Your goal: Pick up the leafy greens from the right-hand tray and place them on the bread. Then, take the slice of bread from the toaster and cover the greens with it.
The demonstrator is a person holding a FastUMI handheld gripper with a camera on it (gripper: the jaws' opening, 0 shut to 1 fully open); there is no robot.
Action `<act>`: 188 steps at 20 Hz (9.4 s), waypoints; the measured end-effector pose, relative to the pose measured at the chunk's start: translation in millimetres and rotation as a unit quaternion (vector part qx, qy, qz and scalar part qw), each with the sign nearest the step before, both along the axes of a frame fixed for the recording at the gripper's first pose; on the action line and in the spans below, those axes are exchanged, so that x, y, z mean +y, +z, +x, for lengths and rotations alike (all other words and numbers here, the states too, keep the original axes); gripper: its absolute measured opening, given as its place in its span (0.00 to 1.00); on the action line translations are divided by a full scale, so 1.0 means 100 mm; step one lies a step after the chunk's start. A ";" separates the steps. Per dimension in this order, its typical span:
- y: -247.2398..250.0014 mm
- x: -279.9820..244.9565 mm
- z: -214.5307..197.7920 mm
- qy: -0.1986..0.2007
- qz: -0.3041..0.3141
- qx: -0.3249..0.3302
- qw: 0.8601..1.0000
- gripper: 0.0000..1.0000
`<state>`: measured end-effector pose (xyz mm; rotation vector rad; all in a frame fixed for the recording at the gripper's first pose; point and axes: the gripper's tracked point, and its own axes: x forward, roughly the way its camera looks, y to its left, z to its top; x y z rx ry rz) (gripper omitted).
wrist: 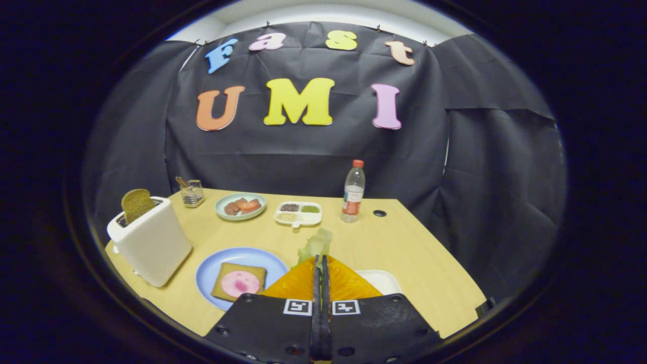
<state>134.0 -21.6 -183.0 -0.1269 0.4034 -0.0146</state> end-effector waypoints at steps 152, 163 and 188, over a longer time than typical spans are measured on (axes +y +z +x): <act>-1.09 0.91 0.62 -0.024 0.068 0.094 0.993 0.24; -0.70 0.77 0.36 -0.025 0.046 0.054 0.997 0.93; 1.80 0.71 -1.58 0.024 0.038 -0.198 0.979 0.94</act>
